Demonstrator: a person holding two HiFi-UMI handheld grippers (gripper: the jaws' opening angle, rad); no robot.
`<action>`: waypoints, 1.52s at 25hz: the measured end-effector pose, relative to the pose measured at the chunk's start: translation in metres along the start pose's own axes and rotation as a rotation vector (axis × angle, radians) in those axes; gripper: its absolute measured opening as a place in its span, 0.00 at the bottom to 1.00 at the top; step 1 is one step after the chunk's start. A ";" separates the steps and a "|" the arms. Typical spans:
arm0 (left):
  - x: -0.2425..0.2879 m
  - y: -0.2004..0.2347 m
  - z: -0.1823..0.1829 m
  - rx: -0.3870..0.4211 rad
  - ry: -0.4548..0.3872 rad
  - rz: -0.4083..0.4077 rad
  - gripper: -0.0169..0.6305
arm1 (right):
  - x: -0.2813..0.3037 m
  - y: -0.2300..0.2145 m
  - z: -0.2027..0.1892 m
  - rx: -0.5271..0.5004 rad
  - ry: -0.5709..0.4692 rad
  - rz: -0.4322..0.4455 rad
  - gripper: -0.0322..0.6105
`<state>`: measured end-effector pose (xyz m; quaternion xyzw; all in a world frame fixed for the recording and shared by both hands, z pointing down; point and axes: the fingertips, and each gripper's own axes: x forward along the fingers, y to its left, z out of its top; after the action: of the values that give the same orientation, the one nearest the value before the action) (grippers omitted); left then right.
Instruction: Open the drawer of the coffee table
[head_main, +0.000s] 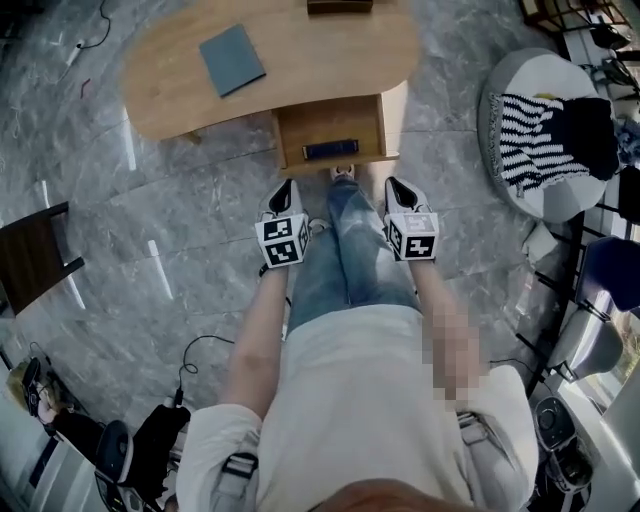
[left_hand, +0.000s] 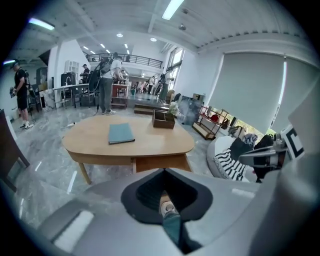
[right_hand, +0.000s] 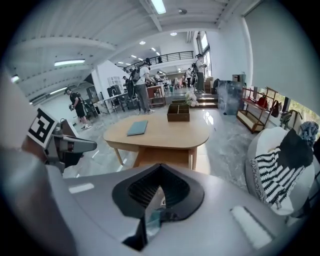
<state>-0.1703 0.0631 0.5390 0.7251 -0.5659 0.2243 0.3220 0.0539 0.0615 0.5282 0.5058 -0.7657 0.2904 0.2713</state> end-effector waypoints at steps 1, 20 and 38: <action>-0.010 -0.005 0.005 0.004 -0.010 -0.002 0.03 | -0.009 0.006 0.005 -0.009 -0.006 0.010 0.05; -0.132 -0.073 0.100 0.120 -0.145 -0.088 0.03 | -0.133 0.078 0.129 -0.101 -0.251 0.175 0.05; -0.159 -0.086 0.116 0.120 -0.201 -0.092 0.03 | -0.154 0.110 0.150 -0.135 -0.328 0.247 0.05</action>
<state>-0.1330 0.1001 0.3311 0.7871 -0.5471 0.1687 0.2297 -0.0141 0.0844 0.2977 0.4294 -0.8733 0.1835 0.1388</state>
